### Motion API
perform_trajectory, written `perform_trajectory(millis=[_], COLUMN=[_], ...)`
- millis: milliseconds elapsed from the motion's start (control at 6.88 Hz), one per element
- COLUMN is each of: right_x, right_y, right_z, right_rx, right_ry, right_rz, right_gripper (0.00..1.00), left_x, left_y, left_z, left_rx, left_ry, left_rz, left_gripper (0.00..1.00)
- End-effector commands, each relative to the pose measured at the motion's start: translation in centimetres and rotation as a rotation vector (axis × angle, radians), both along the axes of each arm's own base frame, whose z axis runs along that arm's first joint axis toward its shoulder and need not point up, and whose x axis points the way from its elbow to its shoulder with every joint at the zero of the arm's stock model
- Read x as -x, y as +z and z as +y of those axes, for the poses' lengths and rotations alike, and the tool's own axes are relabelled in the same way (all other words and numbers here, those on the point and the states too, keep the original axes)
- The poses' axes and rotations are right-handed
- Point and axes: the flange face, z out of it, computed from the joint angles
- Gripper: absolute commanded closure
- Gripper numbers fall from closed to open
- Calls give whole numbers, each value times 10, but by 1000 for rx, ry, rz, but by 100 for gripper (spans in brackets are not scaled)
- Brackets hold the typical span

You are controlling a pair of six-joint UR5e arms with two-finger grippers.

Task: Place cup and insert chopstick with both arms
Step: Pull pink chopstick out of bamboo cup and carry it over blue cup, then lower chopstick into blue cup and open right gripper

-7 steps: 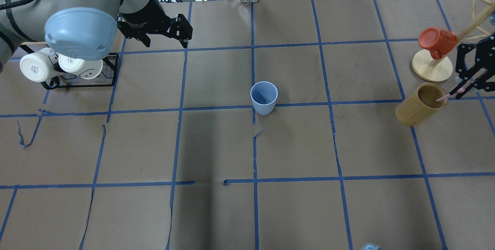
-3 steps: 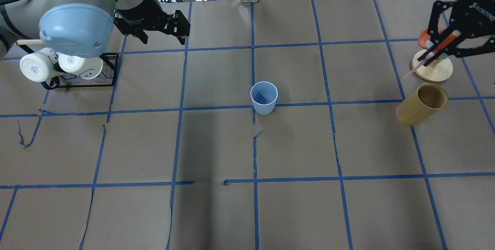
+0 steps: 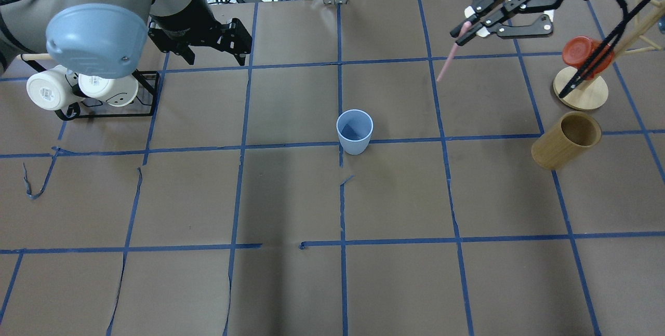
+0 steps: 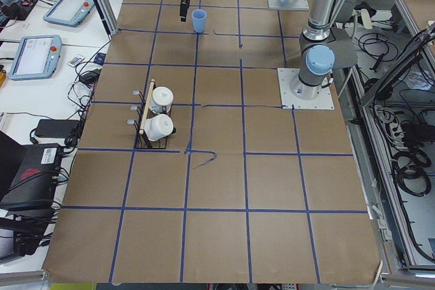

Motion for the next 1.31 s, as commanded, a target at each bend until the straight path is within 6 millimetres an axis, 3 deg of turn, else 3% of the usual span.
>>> perform_trajectory(millis=[0,291,581,1162], right_x=[-48,-87,-89,-109], right_y=[-31,-90,-139,-139], right_z=[-27,-46,-35,-27], right_rx=[24,24,-46,-153], right_ry=[-14,-36,-70,-116], right_rz=[-102,-75,-61,-35], right_gripper=[100,100,100,100], left_x=[1,3,4,5], left_y=[-3,-2,-4,-6], left_z=[0,-1,0,1], left_rx=[-7,-4,-8,-11], left_ry=[-1,-4,-6,-7], left_rz=[1,9,12,13], left_gripper=[0,0,0,0])
